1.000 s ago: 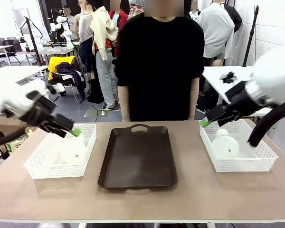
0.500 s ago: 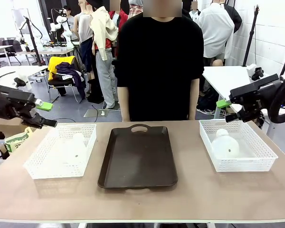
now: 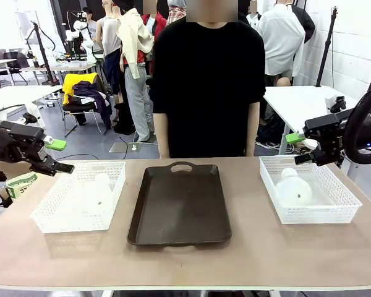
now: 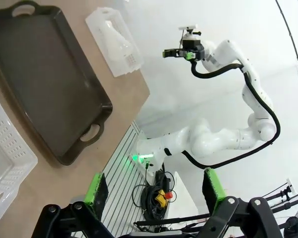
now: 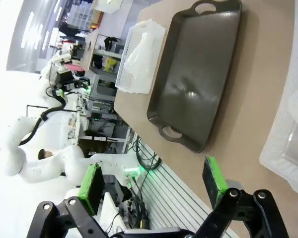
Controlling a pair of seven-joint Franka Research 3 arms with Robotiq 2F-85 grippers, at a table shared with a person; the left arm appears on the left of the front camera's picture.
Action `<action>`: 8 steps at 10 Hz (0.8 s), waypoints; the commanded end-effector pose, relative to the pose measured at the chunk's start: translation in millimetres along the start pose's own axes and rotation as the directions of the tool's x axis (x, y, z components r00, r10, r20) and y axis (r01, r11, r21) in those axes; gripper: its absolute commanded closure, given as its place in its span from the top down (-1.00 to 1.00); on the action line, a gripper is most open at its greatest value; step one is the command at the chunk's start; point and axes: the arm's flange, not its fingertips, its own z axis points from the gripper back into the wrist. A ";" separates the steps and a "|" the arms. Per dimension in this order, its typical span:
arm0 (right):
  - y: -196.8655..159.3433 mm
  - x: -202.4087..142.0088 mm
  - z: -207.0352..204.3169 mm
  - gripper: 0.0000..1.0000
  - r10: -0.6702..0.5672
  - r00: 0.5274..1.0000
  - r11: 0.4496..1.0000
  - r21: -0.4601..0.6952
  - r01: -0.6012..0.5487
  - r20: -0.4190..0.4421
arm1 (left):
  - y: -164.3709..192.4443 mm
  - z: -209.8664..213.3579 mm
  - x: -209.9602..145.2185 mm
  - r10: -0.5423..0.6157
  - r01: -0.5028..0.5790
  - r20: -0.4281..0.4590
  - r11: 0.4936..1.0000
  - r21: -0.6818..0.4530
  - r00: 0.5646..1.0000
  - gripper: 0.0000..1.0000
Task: Prepare the laboratory tools.
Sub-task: Pick up the Big flask that the person points to.
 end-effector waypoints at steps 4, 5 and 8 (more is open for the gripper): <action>-12.8 10.0 9.3 1.00 -0.242 0.970 0.953 0.196 0.233 0.023 | 14.8 -8.7 -7.5 0.216 -0.201 0.062 0.961 -0.190 0.975 1.00; -22.7 12.5 26.4 1.00 -0.294 0.956 0.919 0.281 0.277 0.020 | 20.4 1.2 -9.5 0.262 -0.231 0.086 0.936 -0.265 0.961 1.00; -36.8 15.0 49.3 1.00 -0.338 0.941 0.866 0.394 0.309 0.004 | 23.2 16.5 -12.6 0.318 -0.282 0.069 0.907 -0.313 0.946 1.00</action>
